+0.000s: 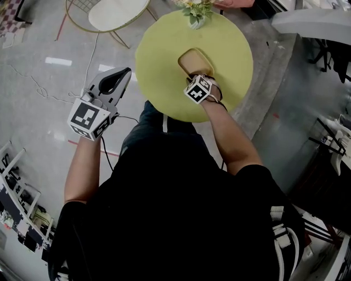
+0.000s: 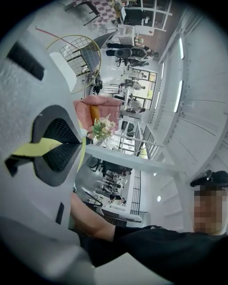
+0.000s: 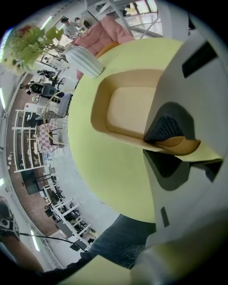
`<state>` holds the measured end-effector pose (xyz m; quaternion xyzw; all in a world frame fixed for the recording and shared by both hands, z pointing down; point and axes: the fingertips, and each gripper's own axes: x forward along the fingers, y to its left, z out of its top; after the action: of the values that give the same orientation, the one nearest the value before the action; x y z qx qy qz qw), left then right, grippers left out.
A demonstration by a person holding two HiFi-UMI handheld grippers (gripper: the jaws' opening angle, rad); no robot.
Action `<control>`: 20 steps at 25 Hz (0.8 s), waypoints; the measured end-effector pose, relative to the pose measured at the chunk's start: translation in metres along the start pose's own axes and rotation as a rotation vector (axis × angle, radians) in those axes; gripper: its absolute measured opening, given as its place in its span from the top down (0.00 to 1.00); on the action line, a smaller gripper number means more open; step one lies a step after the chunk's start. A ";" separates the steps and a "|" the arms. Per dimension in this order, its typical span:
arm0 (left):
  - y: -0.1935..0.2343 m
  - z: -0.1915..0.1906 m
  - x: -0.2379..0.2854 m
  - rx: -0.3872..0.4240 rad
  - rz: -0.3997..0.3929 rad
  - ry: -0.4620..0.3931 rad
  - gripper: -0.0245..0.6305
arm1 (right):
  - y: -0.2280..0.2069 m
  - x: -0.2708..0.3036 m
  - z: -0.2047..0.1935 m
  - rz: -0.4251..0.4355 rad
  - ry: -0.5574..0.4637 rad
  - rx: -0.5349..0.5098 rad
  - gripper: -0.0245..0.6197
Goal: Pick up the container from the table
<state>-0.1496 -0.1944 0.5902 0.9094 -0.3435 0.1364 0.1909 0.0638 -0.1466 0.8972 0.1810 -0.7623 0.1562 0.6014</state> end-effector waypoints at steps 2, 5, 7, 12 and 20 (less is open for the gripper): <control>-0.001 0.000 -0.001 0.003 -0.001 -0.001 0.94 | 0.001 0.000 0.003 -0.006 -0.005 0.004 0.88; -0.006 0.000 0.000 0.004 -0.009 -0.002 0.94 | 0.001 -0.004 0.001 -0.023 -0.001 0.006 0.90; -0.007 -0.001 0.000 0.005 -0.014 0.001 0.94 | -0.001 -0.005 -0.002 -0.032 0.003 0.006 0.91; 0.000 0.000 -0.004 -0.007 -0.002 -0.004 0.94 | -0.002 -0.007 -0.005 -0.033 0.005 0.001 0.92; -0.005 0.007 -0.006 0.014 -0.018 -0.017 0.94 | -0.007 -0.017 -0.002 -0.054 -0.008 0.003 0.94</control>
<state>-0.1494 -0.1907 0.5808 0.9148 -0.3361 0.1294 0.1827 0.0726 -0.1506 0.8816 0.2031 -0.7593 0.1402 0.6021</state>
